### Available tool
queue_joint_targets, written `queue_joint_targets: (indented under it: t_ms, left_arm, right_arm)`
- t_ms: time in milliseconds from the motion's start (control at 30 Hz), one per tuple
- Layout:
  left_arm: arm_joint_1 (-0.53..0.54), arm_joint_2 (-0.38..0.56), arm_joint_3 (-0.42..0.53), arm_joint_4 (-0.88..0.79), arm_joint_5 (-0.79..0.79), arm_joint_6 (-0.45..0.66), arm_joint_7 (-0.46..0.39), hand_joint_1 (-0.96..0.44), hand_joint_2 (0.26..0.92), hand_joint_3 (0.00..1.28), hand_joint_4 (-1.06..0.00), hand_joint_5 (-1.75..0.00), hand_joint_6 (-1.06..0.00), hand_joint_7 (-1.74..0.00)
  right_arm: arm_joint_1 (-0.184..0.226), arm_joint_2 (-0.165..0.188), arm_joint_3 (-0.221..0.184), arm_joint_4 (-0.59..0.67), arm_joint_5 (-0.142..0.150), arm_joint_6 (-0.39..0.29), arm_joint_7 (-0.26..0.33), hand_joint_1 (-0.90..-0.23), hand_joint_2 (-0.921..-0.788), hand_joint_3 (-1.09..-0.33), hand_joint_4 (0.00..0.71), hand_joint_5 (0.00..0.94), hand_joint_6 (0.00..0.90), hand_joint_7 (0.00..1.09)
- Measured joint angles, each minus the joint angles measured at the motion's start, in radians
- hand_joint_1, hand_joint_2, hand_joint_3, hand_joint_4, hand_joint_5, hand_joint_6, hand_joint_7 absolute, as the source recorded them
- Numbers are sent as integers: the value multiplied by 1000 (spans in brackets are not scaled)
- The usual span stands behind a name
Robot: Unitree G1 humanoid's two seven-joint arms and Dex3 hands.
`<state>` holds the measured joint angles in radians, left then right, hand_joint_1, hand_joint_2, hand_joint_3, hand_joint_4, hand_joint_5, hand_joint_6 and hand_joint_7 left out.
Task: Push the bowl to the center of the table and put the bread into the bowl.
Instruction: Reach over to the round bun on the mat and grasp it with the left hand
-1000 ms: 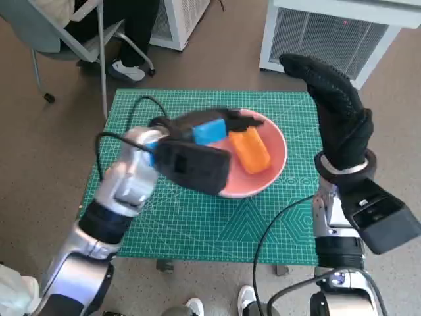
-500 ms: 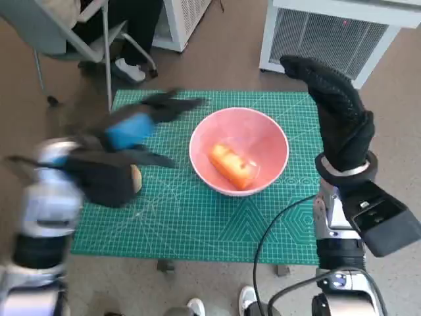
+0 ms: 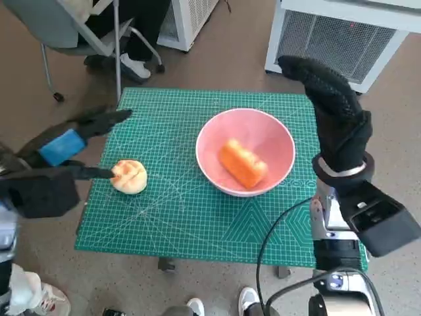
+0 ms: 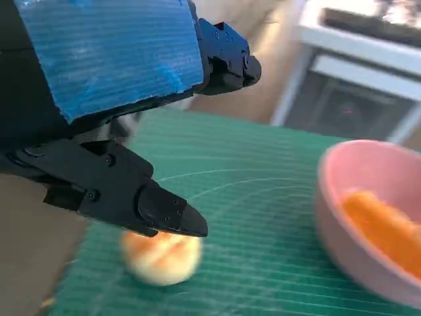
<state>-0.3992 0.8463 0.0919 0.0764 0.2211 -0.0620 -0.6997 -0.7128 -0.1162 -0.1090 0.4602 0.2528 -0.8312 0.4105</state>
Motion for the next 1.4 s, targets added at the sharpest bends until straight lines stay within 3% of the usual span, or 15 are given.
queue_joint_targets:
  t_ms: [567,1000,1100,1300,1367,1400]
  left_arm:
    - [5,-26,-99,153,58,-19,80,-203,823,4,-191,-17,-353,-38]
    - [-112,-105,-235,427,135,-58,127,-139,832,5,-297,-33,-432,-63]
    - [-148,-127,-267,500,161,-65,147,-128,844,8,-360,-33,-477,-76]
    - [-208,-161,-313,627,195,-90,181,-96,878,13,-589,-61,-648,-156]
    - [-225,-165,-320,656,200,-94,188,-77,894,7,-713,-47,-662,-337]
    - [-235,-167,-324,671,203,-95,195,-133,899,33,-749,-52,-651,-529]
  right_arm:
    - [-37,-1,-3,75,26,-30,37,-573,-921,-821,-1,441,-1,548]
    - [-47,-5,-5,84,27,-49,44,-562,-921,-825,-1,445,-1,549]
    - [-48,-5,-5,84,27,-50,44,-561,-921,-827,-1,445,-1,548]
    - [-49,-7,-5,81,26,-52,43,-558,-921,-831,-1,446,-1,547]
    - [-49,-7,-5,78,26,-53,43,-556,-921,-833,-1,446,-1,548]
    - [-49,-8,-6,77,25,-53,43,-555,-921,-834,-1,446,-1,548]
